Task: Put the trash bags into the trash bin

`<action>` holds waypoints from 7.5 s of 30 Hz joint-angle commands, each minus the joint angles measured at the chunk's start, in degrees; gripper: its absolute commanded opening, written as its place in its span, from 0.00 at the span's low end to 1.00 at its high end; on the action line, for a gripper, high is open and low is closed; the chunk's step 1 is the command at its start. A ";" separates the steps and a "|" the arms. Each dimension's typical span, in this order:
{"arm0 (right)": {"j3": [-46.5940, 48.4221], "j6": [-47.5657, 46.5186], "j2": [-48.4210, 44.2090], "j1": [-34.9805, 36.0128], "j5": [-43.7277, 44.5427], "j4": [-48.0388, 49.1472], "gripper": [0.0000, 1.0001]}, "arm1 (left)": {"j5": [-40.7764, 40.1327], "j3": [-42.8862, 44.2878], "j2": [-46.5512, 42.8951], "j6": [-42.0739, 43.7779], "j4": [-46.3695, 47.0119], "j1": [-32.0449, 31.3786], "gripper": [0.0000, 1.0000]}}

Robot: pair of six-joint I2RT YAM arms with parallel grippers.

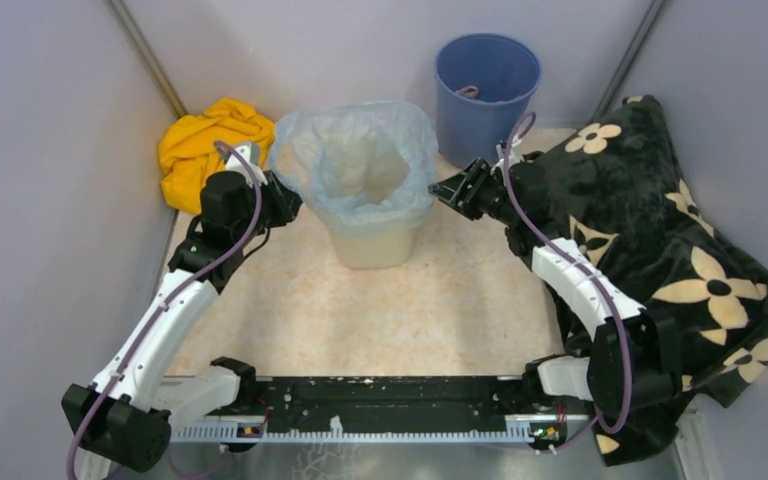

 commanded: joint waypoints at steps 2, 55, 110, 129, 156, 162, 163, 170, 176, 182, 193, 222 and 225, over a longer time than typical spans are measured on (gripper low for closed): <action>0.03 1.13 2.02 0.78 -1.57 6.16 0.51 | -0.50 -2.58 -0.37 -2.34 5.28 0.26 0.27; 6.27 -3.81 5.49 6.61 1.50 1.33 0.09 | -8.79 -0.90 -6.41 -2.89 4.81 0.31 0.81; -1.50 -7.43 10.94 5.93 3.85 4.28 0.00 | -7.74 -19.98 9.18 -7.69 24.33 0.26 0.00; -7.06 -12.48 1.03 5.40 4.68 -3.76 0.00 | -12.08 -12.90 12.07 -4.93 22.97 0.26 0.07; -10.97 -13.08 -6.67 7.62 5.63 -8.41 0.00 | -13.66 -13.34 15.48 -4.83 24.04 0.53 0.33; -4.72 -15.94 -8.89 7.58 7.04 -14.91 0.36 | -15.18 -12.49 10.41 -4.75 20.59 0.53 0.64; -3.45 -16.11 -9.07 7.64 7.05 -15.65 0.39 | -15.33 -12.04 9.74 -4.80 19.99 0.53 0.66; 7.07 -19.91 -11.21 7.65 11.66 -23.46 0.44 | -19.10 -10.65 5.23 -5.85 16.05 0.55 0.68; 13.62 -23.28 -12.38 5.21 18.80 -27.81 0.46 | -17.48 -14.85 0.92 -9.07 14.88 0.53 0.67; 21.31 -21.49 -4.13 -2.39 14.61 -22.48 0.46 | -11.24 -20.11 -3.92 -10.35 14.28 0.53 0.69; 24.64 -17.52 18.63 -5.34 1.68 0.16 0.55 | 2.37 -27.94 -11.43 -14.69 10.84 0.13 0.69; 20.14 -7.05 41.55 0.82 -16.53 32.75 0.68 | -3.95 -25.86 6.68 -17.73 23.52 -7.82 0.83; 13.45 -7.85 37.42 1.20 -16.11 34.42 0.68 | -5.60 -25.14 8.98 -17.25 23.29 -7.77 0.83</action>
